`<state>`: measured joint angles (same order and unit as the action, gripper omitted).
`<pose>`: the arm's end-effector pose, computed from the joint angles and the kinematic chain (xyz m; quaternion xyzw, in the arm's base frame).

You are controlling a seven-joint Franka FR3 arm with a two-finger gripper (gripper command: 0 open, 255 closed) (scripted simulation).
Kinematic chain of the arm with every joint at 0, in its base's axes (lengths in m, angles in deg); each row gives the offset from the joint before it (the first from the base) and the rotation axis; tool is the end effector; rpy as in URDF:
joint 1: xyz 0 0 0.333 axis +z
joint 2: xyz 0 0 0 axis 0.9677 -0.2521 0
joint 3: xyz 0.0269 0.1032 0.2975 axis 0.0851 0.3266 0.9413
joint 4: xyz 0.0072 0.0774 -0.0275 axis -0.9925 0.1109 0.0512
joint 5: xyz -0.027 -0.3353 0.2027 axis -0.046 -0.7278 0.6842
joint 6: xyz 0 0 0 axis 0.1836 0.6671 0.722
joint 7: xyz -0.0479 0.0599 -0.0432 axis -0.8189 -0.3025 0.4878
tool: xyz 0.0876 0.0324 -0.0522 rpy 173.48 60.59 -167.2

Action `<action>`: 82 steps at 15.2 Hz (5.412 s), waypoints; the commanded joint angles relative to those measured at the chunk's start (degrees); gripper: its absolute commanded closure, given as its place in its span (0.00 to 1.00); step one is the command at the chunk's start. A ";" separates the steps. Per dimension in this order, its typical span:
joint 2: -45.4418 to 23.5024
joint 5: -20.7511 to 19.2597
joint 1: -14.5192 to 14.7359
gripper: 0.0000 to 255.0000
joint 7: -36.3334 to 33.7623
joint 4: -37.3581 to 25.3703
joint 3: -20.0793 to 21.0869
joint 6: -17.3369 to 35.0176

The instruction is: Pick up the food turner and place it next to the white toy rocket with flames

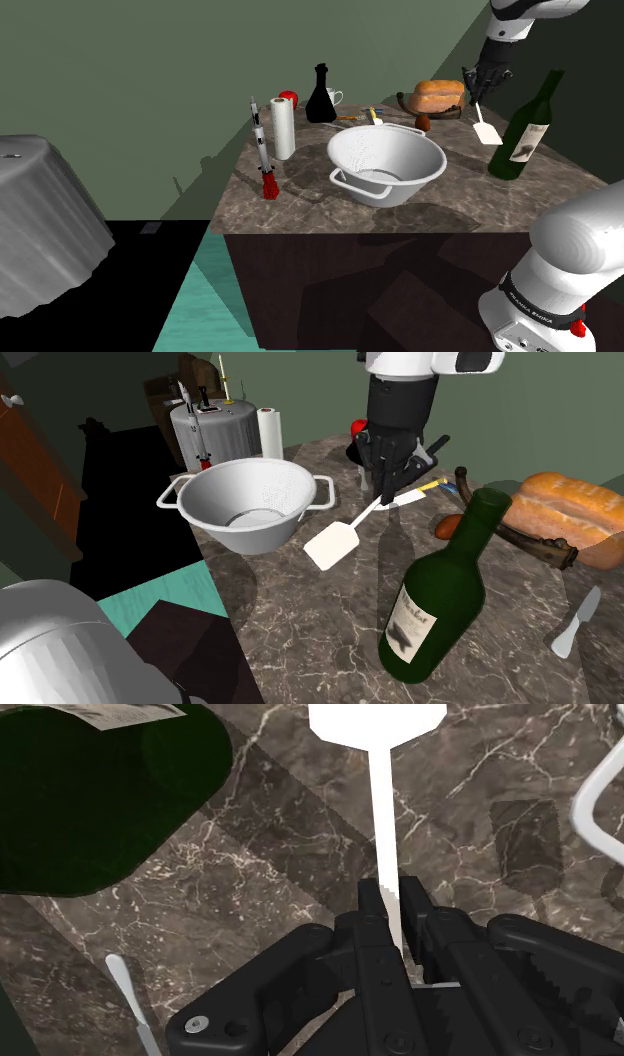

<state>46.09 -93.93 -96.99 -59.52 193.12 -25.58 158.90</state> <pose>0.3178 -0.2875 0.5547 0.9313 -0.3627 0.0312 0.0119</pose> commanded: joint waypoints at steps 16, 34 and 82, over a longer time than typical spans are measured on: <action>-1.94 1.06 0.63 1.00 0.58 -14.81 0.87 -12.92; -3.96 3.37 3.56 1.00 -7.48 -25.45 7.32 -22.19; -26.31 4.81 18.58 1.00 -50.92 -35.31 35.47 -11.66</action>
<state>19.46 -89.21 -78.45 -110.30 156.64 9.85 146.35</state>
